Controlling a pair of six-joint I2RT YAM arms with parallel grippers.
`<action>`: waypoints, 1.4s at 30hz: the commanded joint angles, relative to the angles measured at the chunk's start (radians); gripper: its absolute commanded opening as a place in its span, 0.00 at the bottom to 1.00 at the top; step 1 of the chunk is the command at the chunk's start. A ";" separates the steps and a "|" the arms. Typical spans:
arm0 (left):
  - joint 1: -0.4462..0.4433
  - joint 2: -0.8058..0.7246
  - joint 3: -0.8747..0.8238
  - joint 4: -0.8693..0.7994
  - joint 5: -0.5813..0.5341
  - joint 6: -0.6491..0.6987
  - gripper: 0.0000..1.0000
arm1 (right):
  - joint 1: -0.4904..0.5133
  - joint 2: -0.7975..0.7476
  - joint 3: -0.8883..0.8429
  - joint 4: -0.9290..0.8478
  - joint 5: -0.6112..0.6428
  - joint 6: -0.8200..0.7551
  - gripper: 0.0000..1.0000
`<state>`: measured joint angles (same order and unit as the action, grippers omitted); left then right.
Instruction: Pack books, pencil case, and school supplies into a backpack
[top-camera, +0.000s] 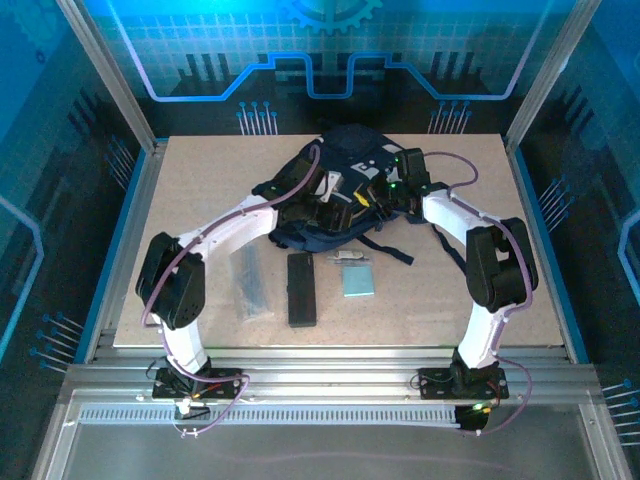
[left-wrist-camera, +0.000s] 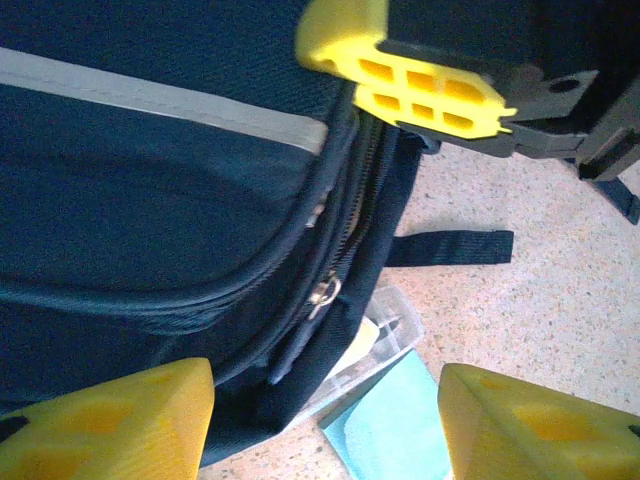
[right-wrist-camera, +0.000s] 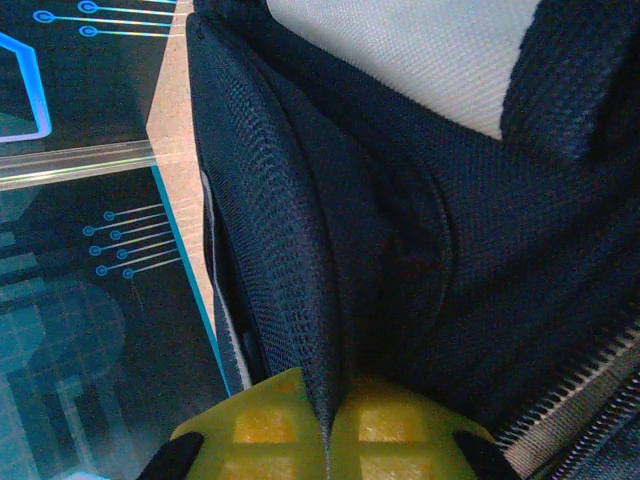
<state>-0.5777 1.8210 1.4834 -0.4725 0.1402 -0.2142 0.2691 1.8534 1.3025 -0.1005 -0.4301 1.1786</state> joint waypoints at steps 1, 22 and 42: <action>-0.014 0.062 0.039 -0.010 0.034 0.037 0.59 | -0.001 -0.067 0.027 0.097 -0.033 -0.004 0.00; -0.040 0.095 0.054 -0.130 -0.070 -0.061 0.48 | -0.021 -0.064 0.050 0.093 -0.034 -0.011 0.00; -0.039 0.290 0.232 -0.204 -0.040 -0.176 0.46 | -0.020 -0.080 0.050 0.104 -0.033 0.002 0.00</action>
<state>-0.6128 2.0560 1.6695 -0.6498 0.0864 -0.3405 0.2604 1.8534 1.3025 -0.1127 -0.4259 1.1778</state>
